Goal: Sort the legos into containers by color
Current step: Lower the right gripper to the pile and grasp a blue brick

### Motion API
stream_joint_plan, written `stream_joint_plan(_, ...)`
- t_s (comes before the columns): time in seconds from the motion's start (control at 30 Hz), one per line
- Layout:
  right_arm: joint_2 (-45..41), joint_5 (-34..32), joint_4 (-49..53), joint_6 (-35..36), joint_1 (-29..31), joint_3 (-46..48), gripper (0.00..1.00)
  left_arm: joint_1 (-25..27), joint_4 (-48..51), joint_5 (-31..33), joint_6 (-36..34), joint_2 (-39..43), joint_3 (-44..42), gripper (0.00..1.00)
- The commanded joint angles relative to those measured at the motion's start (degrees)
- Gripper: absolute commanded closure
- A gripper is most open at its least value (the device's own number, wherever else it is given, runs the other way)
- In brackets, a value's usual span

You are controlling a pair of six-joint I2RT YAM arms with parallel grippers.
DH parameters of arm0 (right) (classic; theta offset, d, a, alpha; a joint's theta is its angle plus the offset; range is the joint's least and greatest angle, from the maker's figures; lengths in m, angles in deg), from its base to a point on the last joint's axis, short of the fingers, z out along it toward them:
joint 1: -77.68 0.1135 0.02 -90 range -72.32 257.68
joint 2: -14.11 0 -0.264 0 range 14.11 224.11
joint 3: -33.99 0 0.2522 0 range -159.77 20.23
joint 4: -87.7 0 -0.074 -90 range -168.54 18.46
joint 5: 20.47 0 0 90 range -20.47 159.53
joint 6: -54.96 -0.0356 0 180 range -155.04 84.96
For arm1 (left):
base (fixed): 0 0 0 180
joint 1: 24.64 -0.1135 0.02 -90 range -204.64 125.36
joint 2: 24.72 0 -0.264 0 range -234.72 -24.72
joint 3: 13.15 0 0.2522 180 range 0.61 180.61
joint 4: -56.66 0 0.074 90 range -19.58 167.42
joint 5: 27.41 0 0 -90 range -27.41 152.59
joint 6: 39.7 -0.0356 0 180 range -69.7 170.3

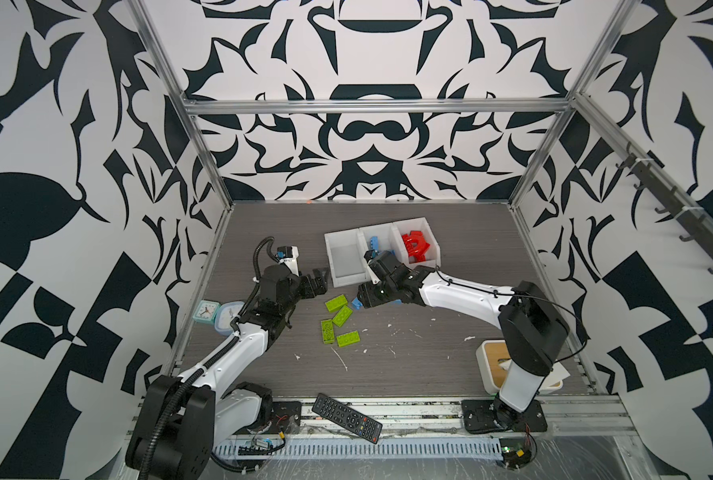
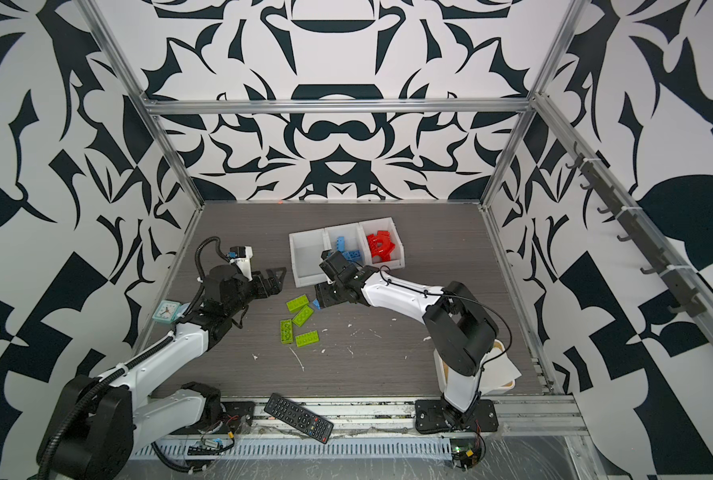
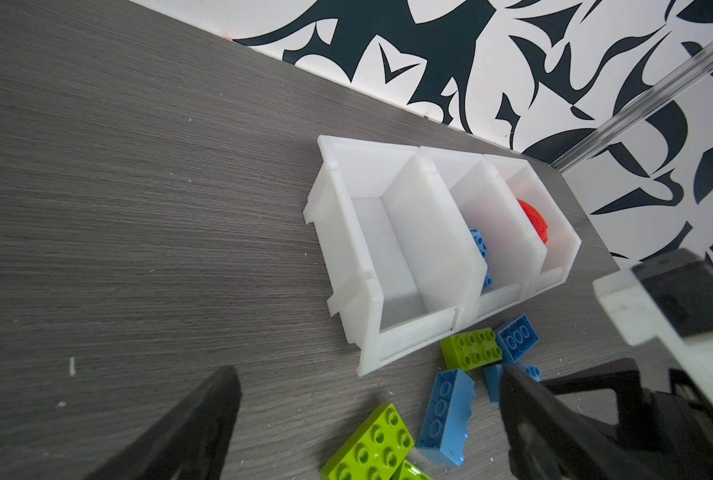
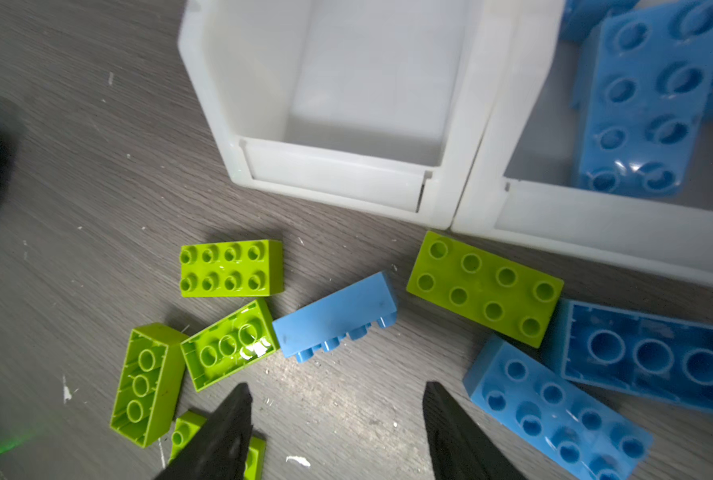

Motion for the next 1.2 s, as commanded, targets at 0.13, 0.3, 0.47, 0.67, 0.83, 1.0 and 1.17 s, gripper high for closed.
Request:
stream_joint_plan(0.13,3.6,0.8,1.6,-0.8,0.5,-5.3,0.32,-0.1,-0.7,0.4,0.1,0.3,-0.6,0.00)
stream_joint_plan(0.3,5.7,0.3,1.5,-0.7,0.4,-7.4,0.32,-0.1,-0.7,0.0,0.1,-0.1,-0.4,0.00)
stream_joint_plan(0.47,8.8,-0.9,3.5,-0.1,0.5,-10.4,0.31,-0.1,-0.7,-0.4,0.1,-0.1,-0.3,0.00)
stream_joint_plan(0.67,11.2,-3.6,7.3,1.4,0.5,-13.0,0.33,-0.1,-0.6,-0.3,0.0,-0.1,-0.2,0.00)
stream_joint_plan(0.83,10.3,-6.3,10.5,3.5,0.5,-12.9,0.36,-0.2,-0.5,-0.3,0.0,0.0,-0.2,0.00)
stream_joint_plan(1.0,7.6,-8.3,13.4,4.8,0.5,-10.6,0.39,-0.1,-0.6,-0.4,0.1,-0.3,-0.1,0.00)
stream_joint_plan(1.17,3.5,-8.5,14.2,4.2,0.5,-8.1,0.45,-0.1,-0.5,-0.7,0.1,-0.4,-0.1,0.00)
